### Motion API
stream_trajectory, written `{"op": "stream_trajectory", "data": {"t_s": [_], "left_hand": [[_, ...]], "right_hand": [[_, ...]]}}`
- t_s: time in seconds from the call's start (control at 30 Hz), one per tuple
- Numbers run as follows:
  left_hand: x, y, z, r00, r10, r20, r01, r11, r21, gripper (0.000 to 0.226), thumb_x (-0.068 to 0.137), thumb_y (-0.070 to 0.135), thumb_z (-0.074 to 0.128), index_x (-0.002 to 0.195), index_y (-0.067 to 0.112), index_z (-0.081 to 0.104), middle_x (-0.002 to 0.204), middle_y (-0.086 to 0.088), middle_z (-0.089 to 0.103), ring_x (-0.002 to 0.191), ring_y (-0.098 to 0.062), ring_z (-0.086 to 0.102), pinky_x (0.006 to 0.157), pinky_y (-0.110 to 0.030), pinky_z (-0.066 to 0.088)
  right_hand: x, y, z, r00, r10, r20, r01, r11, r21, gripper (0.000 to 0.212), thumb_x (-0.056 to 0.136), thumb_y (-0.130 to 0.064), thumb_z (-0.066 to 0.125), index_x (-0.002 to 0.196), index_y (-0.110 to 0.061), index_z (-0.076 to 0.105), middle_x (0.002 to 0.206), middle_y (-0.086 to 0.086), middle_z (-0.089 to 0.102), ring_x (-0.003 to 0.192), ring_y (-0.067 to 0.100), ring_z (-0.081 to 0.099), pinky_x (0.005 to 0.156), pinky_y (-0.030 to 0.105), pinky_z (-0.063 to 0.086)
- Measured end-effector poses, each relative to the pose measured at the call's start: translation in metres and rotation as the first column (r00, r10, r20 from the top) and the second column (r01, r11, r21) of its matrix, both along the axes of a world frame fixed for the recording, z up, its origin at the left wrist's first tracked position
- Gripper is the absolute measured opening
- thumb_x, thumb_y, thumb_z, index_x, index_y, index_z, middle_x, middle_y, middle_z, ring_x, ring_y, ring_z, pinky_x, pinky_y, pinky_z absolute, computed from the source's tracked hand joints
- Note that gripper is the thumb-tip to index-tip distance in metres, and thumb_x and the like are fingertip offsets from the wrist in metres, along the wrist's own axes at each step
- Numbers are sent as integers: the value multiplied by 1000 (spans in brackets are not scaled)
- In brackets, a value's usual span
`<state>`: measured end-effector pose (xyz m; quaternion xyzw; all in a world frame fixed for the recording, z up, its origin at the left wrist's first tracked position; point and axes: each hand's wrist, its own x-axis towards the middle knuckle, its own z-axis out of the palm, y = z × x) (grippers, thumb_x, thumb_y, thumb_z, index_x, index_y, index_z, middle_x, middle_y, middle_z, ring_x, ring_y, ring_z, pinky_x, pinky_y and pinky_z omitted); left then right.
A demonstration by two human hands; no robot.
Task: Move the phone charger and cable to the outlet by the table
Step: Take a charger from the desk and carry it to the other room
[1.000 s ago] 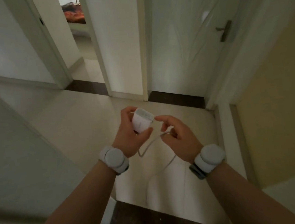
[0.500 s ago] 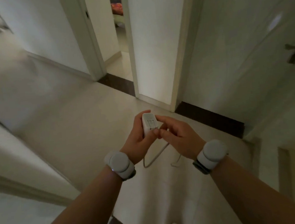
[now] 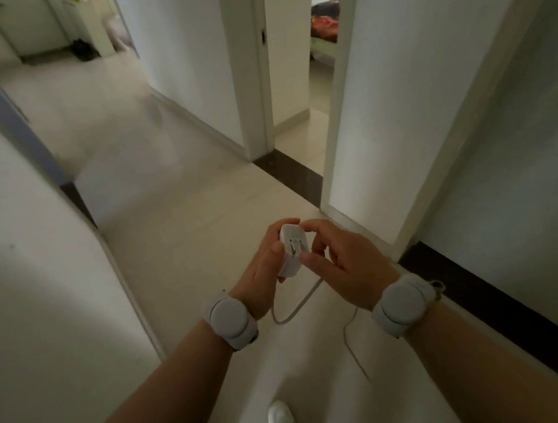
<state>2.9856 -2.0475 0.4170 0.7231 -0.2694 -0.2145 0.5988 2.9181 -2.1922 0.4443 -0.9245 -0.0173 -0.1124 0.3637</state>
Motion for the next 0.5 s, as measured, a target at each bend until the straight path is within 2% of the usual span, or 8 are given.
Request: {"op": "stream_trajectory", "data": {"t_s": [0.07, 0.13, 0.2, 0.27, 0.33, 0.43, 0.5], "left_hand": [[33, -7, 0, 999, -12, 32, 12, 1000, -8, 35, 78, 60, 25, 108, 51, 40, 106, 11, 51, 84, -5, 55, 66, -18, 48], [72, -14, 1, 998, -10, 67, 12, 1000, -27, 42, 72, 64, 26, 109, 51, 41, 106, 13, 51, 85, -3, 55, 66, -20, 47], [100, -20, 3, 992, 12, 122, -9, 1000, -26, 44, 73, 63, 30, 114, 47, 39, 104, 12, 51, 82, 4, 55, 65, -17, 46], [132, -25, 5, 989, -2, 149, 0, 1000, 11, 57, 74, 62, 39, 124, 35, 34, 105, 9, 49, 83, 7, 54, 65, -13, 46], [163, -30, 7, 981, 12, 195, -30, 996, 85, 73, 70, 61, 54, 131, 34, 25, 114, 5, 46, 95, -1, 54, 72, -16, 48], [215, -38, 6, 976, 58, 211, -92, 983, 157, 90, 65, 49, 74, 134, 39, 17, 125, 7, 37, 109, -11, 48, 86, -24, 48], [231, -46, 8, 966, 42, 255, -94, 976, 195, 94, 66, 36, 78, 134, 39, 13, 123, 7, 36, 106, -12, 48, 86, -26, 50]], "right_hand": [[35, -7, 5, 1000, -5, 15, 2, 988, 152, 24, 90, -41, 48, 108, -25, 51, 68, 4, 54, 56, 19, 51, 56, 31, 48], [76, -13, 10, 1000, 6, -29, 1, 970, 244, 17, 92, -36, 48, 103, -24, 50, 71, 10, 58, 65, 28, 57, 62, 34, 51], [103, -18, 12, 998, 32, -62, -13, 960, 279, 19, 92, -35, 46, 107, -24, 49, 75, 6, 61, 71, 19, 61, 68, 30, 53], [133, -25, 10, 997, 29, -77, -2, 941, 337, 19, 94, -33, 42, 110, -25, 49, 76, -2, 60, 68, 1, 59, 66, 18, 51], [164, -33, 6, 995, 10, -97, 25, 932, 360, 18, 96, -29, 40, 111, -27, 49, 75, -8, 57, 63, -9, 54, 62, 12, 44], [216, -49, 1, 991, 31, -133, 28, 906, 422, 19, 96, -17, 39, 108, -25, 50, 80, -4, 56, 61, -9, 52, 65, 16, 39], [239, -55, -1, 992, 47, -118, 6, 908, 419, 20, 94, -11, 39, 103, -25, 51, 80, -4, 54, 63, -1, 52, 66, 18, 40]]}}
